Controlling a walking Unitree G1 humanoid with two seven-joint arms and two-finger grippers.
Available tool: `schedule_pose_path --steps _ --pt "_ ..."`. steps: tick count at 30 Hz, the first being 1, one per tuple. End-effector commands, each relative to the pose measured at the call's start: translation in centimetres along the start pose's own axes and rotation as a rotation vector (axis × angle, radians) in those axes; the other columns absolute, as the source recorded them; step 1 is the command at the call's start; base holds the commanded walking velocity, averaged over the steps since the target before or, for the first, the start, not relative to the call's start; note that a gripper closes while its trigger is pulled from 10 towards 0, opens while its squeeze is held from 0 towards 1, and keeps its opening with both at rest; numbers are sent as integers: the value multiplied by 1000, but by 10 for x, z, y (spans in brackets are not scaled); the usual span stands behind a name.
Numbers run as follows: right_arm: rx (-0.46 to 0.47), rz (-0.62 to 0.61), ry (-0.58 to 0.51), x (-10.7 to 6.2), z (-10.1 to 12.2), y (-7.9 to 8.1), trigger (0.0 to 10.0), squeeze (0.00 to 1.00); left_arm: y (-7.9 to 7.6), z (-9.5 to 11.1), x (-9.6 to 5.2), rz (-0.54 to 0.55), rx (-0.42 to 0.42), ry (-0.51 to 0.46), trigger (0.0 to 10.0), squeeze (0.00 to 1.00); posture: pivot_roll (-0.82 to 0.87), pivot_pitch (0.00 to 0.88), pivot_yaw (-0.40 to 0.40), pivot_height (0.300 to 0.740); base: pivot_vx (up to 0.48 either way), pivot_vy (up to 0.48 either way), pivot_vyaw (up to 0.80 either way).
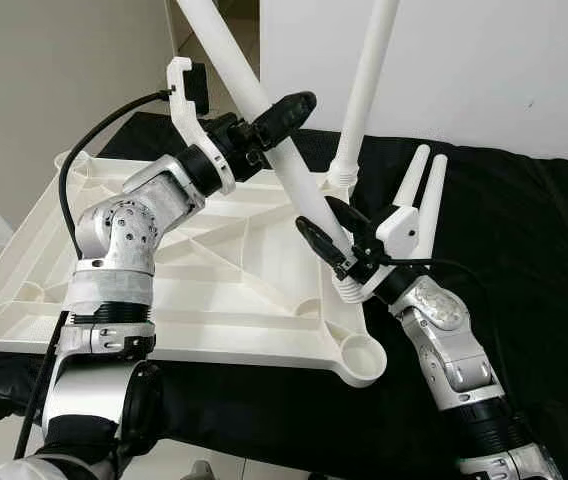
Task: Building children table
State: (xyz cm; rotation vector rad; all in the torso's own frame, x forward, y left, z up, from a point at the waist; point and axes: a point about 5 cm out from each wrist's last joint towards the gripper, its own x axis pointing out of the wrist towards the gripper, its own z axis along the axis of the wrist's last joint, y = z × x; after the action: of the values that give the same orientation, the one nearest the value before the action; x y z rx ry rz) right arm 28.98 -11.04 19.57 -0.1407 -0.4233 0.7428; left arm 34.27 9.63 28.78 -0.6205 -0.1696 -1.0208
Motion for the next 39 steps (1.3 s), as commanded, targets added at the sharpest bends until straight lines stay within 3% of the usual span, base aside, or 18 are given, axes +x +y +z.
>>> schedule_pose_path --steps 1,10,15,16,17,22,25,29,30,35,39 --pt "-11 -2 21 -2 -3 -1 10000 0 -10 -1 1 -99 -1 -1 0 0 -13 7 5 740 0 0 0" --pt "-16 -8 30 0 -3 -3 10000 0 -15 -4 2 -109 5 -9 0 0 -8 6 -3 740 0 0 0" --pt "27 -7 35 3 -3 -4 10000 0 -17 -4 5 -86 60 11 0 0 -5 10 -3 740 0 0 0" --pt "42 -19 34 4 -3 -5 10000 1000 -18 -4 7 -76 74 11 9373 0 -5 11 -4 740 0 0 0" --pt "62 -20 30 5 -3 -5 10000 1000 -19 -4 7 -64 85 8 10000 0 -5 11 -4 740 0 0 0" --pt "36 -42 27 7 -2 -5 10000 1000 -21 -3 8 -42 103 -8 10000 0 -5 12 -4 740 0 0 0" --pt "15 -77 70 12 -7 -8 10000 1000 -17 -2 12 65 200 2 10000 0 -3 12 -19 740 0 0 0" --pt "22 -106 138 16 -13 -11 10000 1000 -15 -3 13 109 246 23 10000 0 0 13 -27 740 0 0 0" --pt "8 -98 175 20 -14 -11 10000 35 -16 -4 14 116 308 34 10000 0 2 14 -33 740 0 0 0" --pt "-8 -78 189 25 -14 -10 10000 0 -17 -6 14 128 413 48 10000 0 0 15 -39 740 0 0 0" --pt "-46 -84 278 31 -20 -13 10000 0 -20 -9 16 139 567 66 10000 0 -2 9 -48 740 0 0 0"
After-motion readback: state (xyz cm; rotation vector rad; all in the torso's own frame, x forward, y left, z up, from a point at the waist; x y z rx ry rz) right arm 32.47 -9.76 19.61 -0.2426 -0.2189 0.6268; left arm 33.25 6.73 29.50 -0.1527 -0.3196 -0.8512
